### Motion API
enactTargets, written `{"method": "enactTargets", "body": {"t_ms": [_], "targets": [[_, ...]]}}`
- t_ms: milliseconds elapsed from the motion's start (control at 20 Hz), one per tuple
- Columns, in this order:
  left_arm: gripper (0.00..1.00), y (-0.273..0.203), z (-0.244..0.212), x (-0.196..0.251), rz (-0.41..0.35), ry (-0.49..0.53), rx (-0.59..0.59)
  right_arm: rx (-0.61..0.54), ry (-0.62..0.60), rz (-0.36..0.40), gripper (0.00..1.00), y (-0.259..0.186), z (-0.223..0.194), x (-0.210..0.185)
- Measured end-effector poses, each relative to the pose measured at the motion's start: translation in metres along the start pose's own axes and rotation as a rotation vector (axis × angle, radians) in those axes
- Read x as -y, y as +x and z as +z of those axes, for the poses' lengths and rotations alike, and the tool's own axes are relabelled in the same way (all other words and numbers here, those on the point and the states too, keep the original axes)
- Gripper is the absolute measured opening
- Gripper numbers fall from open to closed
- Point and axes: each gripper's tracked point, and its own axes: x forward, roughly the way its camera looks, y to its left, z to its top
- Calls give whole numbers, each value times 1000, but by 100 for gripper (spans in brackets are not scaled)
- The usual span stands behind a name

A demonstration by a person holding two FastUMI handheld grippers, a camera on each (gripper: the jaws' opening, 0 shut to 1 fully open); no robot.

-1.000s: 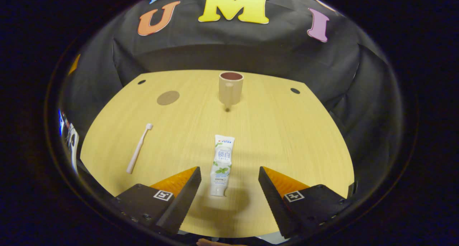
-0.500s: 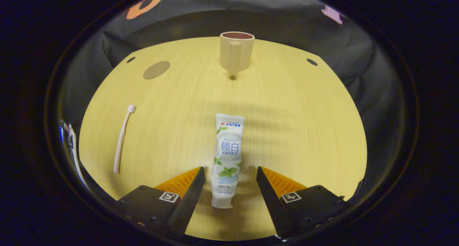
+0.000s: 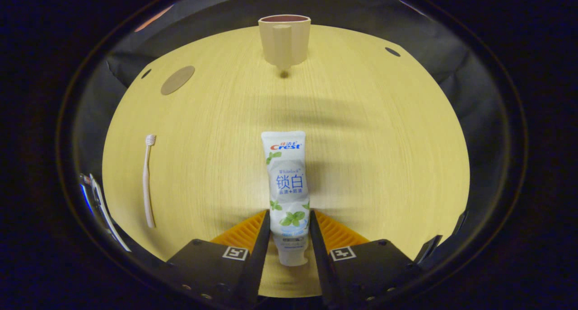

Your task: Put the toothbrush and toothpaste on the desktop into the cup, then pick up the cup and place it on the coaster on the desktop.

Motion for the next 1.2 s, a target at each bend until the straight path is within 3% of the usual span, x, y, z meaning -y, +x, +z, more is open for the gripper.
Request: {"method": "enactTargets", "body": {"t_ms": [350,700,950,1200], "targets": [[99,5,-7,-3,15,-29,-21,-25,28,41,43,0,-1,-2],[99,7,-20,-6,21,-31,-49,-19,65,58,43,-1,2,-5],[99,15,-57,-5,-6,-60,-109,22,87,97,43,1,0,-7],[100,29,-125,3,-41,-58,-254,63,86,133,43,3,1,-6]]}}
